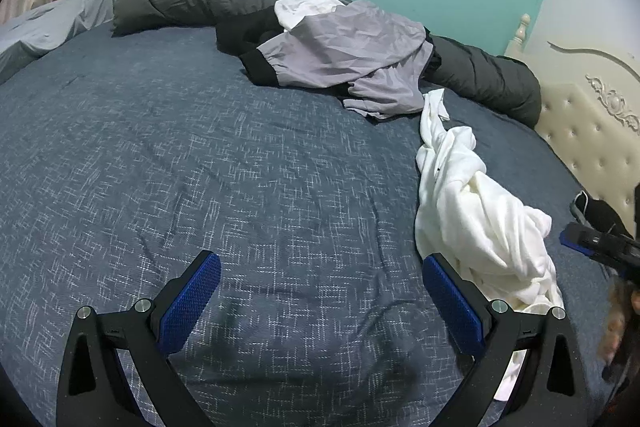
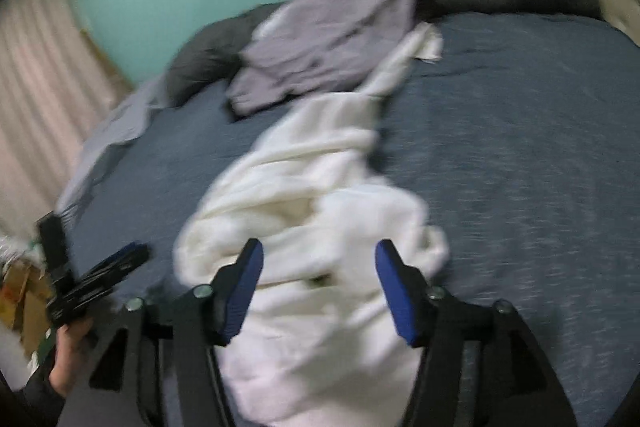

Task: Fold clothes

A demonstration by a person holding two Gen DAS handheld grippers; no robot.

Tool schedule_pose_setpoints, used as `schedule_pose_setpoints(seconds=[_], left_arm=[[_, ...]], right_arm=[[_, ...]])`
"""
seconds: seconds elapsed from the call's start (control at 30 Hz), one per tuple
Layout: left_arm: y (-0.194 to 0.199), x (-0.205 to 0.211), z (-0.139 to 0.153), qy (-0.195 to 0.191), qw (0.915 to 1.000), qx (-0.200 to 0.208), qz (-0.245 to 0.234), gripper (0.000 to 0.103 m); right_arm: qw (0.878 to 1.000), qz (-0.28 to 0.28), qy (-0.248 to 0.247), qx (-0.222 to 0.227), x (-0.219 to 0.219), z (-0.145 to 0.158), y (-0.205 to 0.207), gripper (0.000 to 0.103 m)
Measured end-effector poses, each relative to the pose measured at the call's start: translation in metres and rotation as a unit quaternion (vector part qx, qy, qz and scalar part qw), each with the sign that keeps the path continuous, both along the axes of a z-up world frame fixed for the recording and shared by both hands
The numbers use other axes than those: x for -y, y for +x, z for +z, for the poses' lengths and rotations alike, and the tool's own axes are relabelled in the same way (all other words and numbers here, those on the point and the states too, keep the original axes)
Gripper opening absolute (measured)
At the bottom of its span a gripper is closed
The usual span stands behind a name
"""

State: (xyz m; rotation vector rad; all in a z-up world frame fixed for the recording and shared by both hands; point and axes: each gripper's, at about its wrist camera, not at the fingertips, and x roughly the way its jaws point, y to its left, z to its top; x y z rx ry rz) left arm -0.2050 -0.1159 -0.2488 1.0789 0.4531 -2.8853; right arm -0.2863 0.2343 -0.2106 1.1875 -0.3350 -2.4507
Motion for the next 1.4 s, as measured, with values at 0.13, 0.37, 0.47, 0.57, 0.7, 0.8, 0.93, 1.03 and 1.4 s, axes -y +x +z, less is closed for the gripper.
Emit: schedule_pose_setpoints(seconds=[0.13, 0.37, 0.47, 0.57, 0.7, 0.8, 0.93, 1.03, 1.4], left_arm=[[-0.001, -0.001, -0.002, -0.001, 1.0000, 0.002, -0.001, 0.103], [-0.002, -0.001, -0.004, 0.000, 1.0000, 0.005, 0.000, 0.103], [-0.002, -0.001, -0.004, -0.001, 1.0000, 0.004, 0.001, 0.103], [-0.002, 0.001, -0.003, 0.000, 1.0000, 0.004, 0.003, 0.103], [-0.001, 0.004, -0.004, 0.001, 1.0000, 0.005, 0.007, 0.103], [0.000, 0.006, -0.004, 0.002, 0.9999, 0.005, 0.010, 0.103], [0.000, 0.008, -0.004, 0.005, 0.9999, 0.005, 0.012, 0.103], [0.000, 0.009, -0.003, 0.006, 0.9999, 0.004, 0.013, 0.103], [-0.001, 0.004, -0.004, 0.001, 0.9999, 0.004, 0.014, 0.103]], right_arm=[[0.999, -0.022, -0.015, 0.042, -0.014, -0.023, -0.024, 0.064], [0.994, 0.035, -0.084, 0.066, 0.019, -0.043, -0.041, 0.026], [0.987, 0.059, -0.136, 0.061, 0.036, -0.044, -0.034, 0.014], [0.981, 0.091, -0.158, 0.065, 0.061, -0.044, -0.026, 0.009], [0.972, 0.158, -0.162, 0.068, 0.100, -0.034, -0.017, 0.008], [0.973, 0.163, -0.148, 0.064, 0.109, -0.026, -0.013, 0.008], [0.987, 0.101, -0.120, 0.045, 0.079, -0.018, -0.009, 0.008], [0.995, 0.053, -0.072, 0.037, 0.048, -0.014, 0.000, 0.008], [0.996, -0.062, 0.002, 0.067, -0.046, -0.019, 0.014, 0.008]])
